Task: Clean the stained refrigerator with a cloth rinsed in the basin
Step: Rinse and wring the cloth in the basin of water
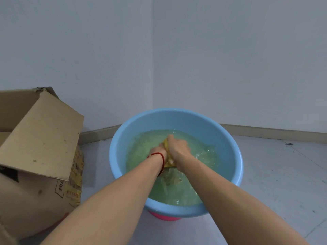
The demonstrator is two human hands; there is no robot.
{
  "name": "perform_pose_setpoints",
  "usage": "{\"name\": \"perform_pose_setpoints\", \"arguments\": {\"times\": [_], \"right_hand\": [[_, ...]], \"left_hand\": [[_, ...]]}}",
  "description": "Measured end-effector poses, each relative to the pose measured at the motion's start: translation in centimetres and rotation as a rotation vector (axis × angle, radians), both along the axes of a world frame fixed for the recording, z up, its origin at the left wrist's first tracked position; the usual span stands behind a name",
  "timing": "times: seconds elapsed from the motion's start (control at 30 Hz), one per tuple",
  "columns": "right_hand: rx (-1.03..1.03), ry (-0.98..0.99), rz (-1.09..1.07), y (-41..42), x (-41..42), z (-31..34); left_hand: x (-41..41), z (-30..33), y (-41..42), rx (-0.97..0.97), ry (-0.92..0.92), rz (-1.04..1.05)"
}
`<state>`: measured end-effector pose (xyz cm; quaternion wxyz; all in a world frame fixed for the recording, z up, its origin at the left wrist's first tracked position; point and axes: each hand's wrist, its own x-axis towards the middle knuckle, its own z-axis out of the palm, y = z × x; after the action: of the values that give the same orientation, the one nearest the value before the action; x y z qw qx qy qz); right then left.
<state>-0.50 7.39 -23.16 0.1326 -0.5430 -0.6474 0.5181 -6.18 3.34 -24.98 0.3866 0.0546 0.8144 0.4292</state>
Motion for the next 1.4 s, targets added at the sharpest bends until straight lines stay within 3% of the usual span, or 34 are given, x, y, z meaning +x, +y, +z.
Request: {"name": "perform_pose_setpoints", "arguments": {"times": [0.13, 0.2, 0.3, 0.4, 0.47, 0.57, 0.63, 0.67, 0.73, 0.8, 0.87, 1.0, 1.1, 1.23, 1.4], "right_hand": [[0.510, -0.331, 0.268, 1.2, 1.3, -0.1], [0.666, -0.524, 0.360, 2.2, 1.5, -0.4], [0.728, -0.677, 0.368, 3.0, 2.1, -0.8], [0.591, -0.790, 0.394, 2.3, 2.7, -1.2], [0.396, -0.690, 0.393, 1.4, 2.6, -1.1], [0.066, -0.341, 0.314, 1.3, 1.7, -0.3], [-0.197, -0.020, 0.122, 1.2, 1.2, 0.1], [-0.234, 0.068, 0.049, 1.0, 0.9, 0.0], [-0.030, 0.096, 0.041, 0.3, 0.6, 0.6], [0.248, 0.014, 0.111, 0.2, 0.8, 0.5], [0.444, -0.143, 0.196, 0.8, 1.7, 0.4], [0.720, -0.476, 0.333, 3.1, 3.0, 0.5], [0.639, -0.498, 0.330, 4.6, 3.8, 1.5], [0.424, -0.226, 0.392, 7.0, 5.6, 4.4], [0.614, -0.171, 0.544, 8.3, 7.7, 7.5]], "left_hand": [[0.2, 1.7, -1.1, -0.103, 0.062, -0.209], [0.0, 2.0, -1.3, -0.210, 0.219, -0.327], [-0.5, 1.7, -1.5, -0.391, 0.609, -0.461], [-0.4, 0.7, -2.0, -0.513, 0.639, -0.458], [-0.2, 0.2, -2.0, -0.504, 0.557, -0.414], [-0.5, 0.1, -0.8, -0.324, 0.272, -0.185], [-0.6, 0.1, 0.1, -0.149, 0.044, -0.041], [-0.4, 0.2, 0.4, -0.040, -0.064, 0.022], [-0.2, 0.9, 0.7, 0.148, -0.190, 0.050], [-0.4, 1.4, 0.7, 0.217, -0.169, 0.027], [-0.8, 1.4, 0.4, 0.134, -0.104, 0.008], [-1.0, 2.8, -0.3, -0.039, 0.144, -0.248], [-1.6, 5.4, -0.5, 0.083, 0.149, -0.363], [-2.2, 10.0, -1.1, 0.320, 0.170, -0.458], [-1.8, 14.0, -0.9, 0.459, 0.296, -0.448]]}}
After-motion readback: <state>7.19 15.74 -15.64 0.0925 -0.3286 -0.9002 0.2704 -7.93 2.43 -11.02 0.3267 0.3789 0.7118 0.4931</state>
